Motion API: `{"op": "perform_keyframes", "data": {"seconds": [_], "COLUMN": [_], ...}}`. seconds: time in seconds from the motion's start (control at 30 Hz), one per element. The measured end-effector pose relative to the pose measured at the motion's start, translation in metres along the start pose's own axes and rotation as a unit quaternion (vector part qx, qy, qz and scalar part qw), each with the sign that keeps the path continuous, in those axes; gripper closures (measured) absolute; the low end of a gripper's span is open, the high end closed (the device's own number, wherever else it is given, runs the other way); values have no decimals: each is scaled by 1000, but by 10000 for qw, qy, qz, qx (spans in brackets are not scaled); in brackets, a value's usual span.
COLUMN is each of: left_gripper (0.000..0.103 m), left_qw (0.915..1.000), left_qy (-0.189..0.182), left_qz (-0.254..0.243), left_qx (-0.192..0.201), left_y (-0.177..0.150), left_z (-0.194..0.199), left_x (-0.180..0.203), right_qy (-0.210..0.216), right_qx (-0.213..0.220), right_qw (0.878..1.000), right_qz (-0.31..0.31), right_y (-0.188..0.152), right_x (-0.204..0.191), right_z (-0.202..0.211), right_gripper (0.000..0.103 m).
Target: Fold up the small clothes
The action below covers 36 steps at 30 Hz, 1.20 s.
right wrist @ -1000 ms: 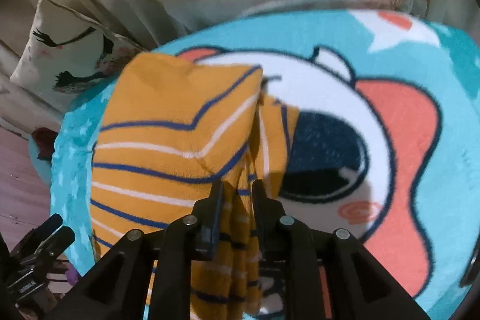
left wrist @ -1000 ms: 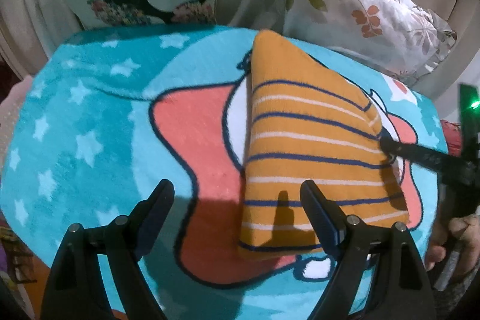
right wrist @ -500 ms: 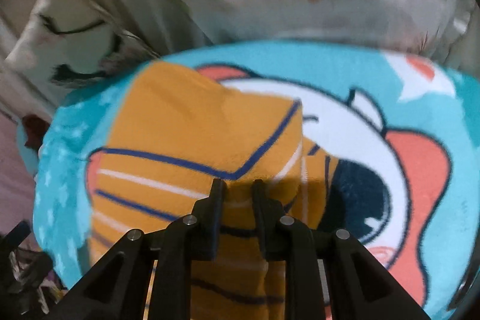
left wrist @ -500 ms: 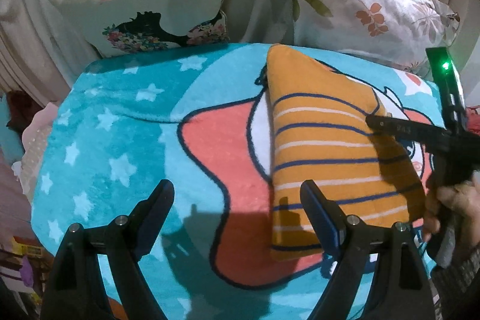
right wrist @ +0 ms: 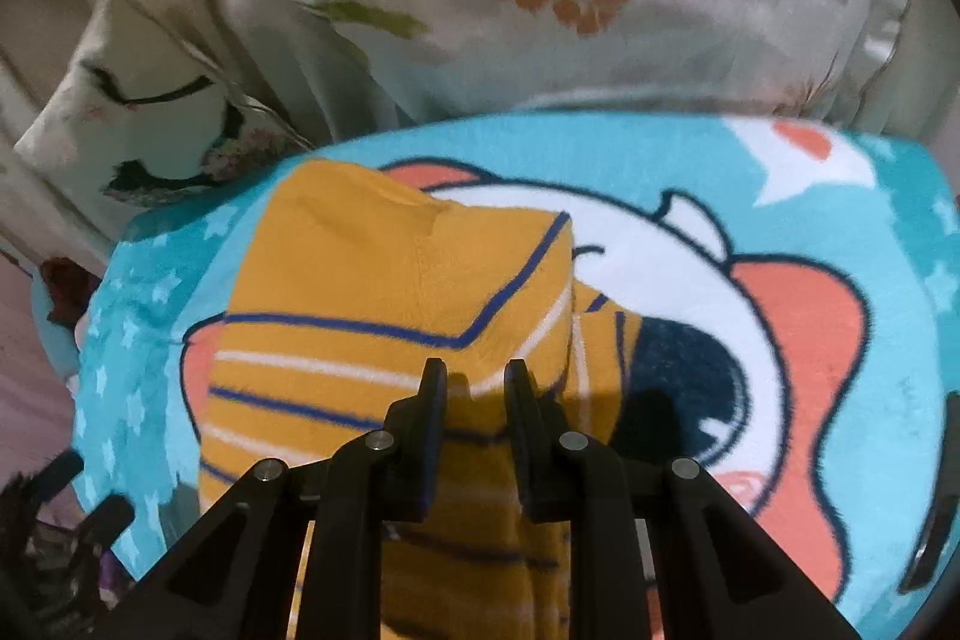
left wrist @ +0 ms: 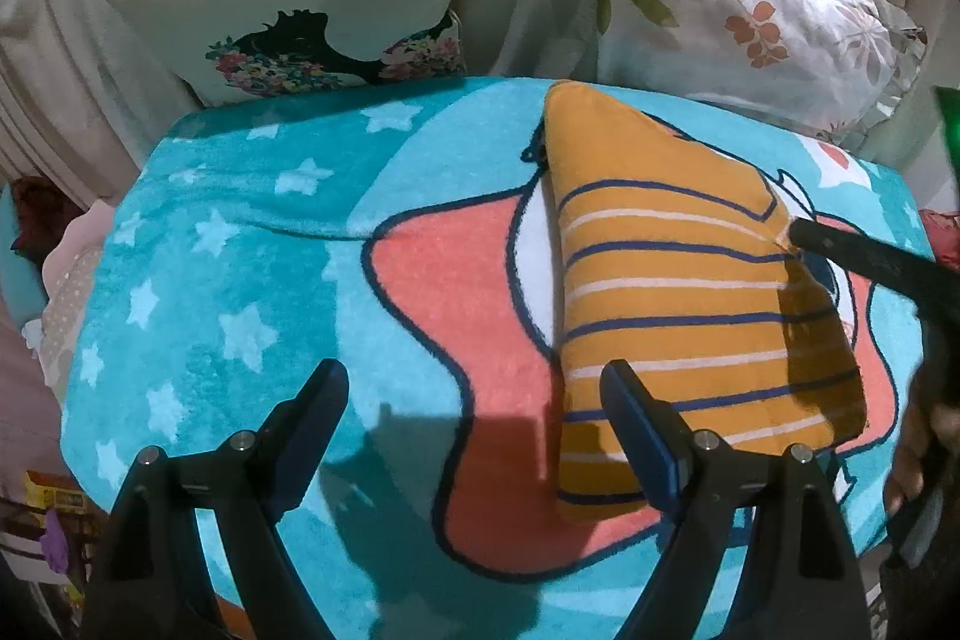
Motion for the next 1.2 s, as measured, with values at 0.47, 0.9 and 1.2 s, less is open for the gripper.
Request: {"op": "perform_keyframes", "data": {"seconds": [0.47, 0.9, 1.2], "left_gripper": [18, 8, 8], "left_qw": [9998, 9913, 9933], "left_qy": [-154, -306, -840], "left_qz": [-118, -928, -755], "left_qx": [-98, -881, -254], "left_y": [-6, -21, 1], "left_z": [-11, -93, -52], "left_x": [20, 89, 111], "right_qy": [-36, -2, -74], "right_qx": [-337, -314, -225], "right_qw": [9993, 9925, 9879], "right_qz": [148, -1185, -1532], "right_y": [-55, -91, -110], "right_x": [17, 111, 143], "right_z": [4, 31, 41], "right_gripper": [76, 74, 74]}}
Point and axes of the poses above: each gripper's, at about its wrist camera, not at the fingertips, and z roughly against the way its jaws point, x to its right, y to its top, the point moved 3 cm from there along -z, roughly the way its jaws point, and after that the axes turned 11 degrees about -y, right-handed, at the moved point
